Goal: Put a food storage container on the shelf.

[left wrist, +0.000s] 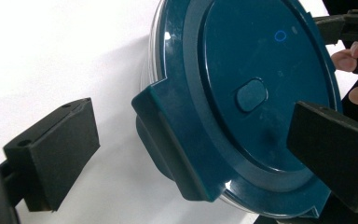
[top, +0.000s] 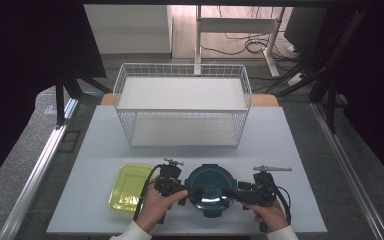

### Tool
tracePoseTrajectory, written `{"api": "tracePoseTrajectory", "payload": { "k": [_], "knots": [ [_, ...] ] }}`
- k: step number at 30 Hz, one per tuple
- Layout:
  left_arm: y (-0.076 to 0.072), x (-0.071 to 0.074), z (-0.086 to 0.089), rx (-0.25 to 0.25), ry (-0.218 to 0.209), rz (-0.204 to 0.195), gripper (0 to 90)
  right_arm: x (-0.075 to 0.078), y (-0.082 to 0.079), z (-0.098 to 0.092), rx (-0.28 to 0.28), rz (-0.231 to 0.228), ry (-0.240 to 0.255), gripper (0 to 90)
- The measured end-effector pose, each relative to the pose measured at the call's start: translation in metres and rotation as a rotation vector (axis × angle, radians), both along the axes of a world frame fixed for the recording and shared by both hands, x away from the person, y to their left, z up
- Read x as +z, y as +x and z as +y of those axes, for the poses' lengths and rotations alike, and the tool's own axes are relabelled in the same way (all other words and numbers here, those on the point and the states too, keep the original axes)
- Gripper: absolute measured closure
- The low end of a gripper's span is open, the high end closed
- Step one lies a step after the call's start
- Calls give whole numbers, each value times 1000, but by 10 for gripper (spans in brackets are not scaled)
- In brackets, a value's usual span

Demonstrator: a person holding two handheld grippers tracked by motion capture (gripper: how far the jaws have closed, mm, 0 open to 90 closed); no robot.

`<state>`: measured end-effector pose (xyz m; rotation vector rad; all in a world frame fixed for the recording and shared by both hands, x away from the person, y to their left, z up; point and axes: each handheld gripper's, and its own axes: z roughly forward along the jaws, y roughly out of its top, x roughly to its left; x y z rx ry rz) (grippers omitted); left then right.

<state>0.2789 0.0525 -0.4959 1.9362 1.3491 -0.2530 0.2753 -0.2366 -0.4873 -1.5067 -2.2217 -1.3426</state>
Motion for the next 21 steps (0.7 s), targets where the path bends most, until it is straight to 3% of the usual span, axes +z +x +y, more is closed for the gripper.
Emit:
{"api": "tracePoseTrajectory", "payload": {
  "k": [13, 21],
  "knots": [
    [5, -9, 0, -28, -58, 34, 39, -13, 7, 3, 0, 66, 16, 67],
    [5, -14, -5, -47, -127, 79, 75, -19, 9, 6, 6, 118, 32, 92]
  ]
}}
